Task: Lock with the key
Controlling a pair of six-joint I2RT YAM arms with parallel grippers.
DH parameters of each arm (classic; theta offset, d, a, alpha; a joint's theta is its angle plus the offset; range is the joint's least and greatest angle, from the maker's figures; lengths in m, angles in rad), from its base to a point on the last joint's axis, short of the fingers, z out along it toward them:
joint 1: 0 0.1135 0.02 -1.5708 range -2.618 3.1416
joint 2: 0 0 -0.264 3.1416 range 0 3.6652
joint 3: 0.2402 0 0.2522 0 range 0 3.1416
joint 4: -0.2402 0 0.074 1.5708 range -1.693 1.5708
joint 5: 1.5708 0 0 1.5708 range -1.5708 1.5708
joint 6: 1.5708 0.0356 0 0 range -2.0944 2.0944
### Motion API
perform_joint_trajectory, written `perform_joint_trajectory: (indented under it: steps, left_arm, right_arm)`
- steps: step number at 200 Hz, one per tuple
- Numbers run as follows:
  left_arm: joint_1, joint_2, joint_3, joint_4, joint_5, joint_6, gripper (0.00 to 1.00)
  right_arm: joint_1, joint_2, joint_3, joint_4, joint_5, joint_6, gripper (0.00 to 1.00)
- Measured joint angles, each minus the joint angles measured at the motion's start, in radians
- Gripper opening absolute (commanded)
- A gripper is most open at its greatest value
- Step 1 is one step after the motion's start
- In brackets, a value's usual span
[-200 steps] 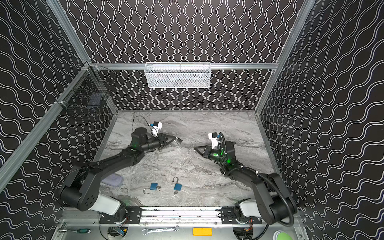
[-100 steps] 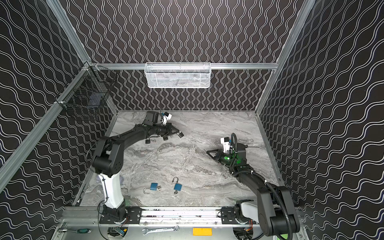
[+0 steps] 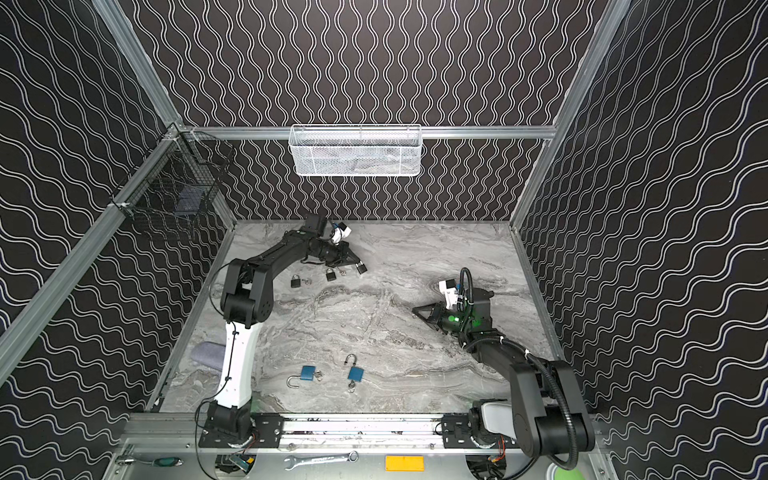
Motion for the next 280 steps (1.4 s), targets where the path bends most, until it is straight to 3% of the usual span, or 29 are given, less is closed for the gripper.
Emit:
perform_joint_trajectory:
  steps: [132, 167, 280]
  left_arm:
    - [0.000, 0.139, 0.166, -0.115, -0.007, 0.040, 0.01]
    - [-0.001, 0.158, 0.192, -0.114, -0.008, 0.035, 0.13]
    - [-0.005, 0.200, 0.265, -0.097, -0.056, -0.041, 0.38]
  right_arm:
    - [0.000, 0.104, 0.003, 0.078, -0.019, 0.033, 0.00]
    - [0.000, 0.121, 0.001, 0.096, -0.023, 0.047, 0.00]
    - [0.000, 0.127, -0.024, 0.126, -0.019, 0.056, 0.00]
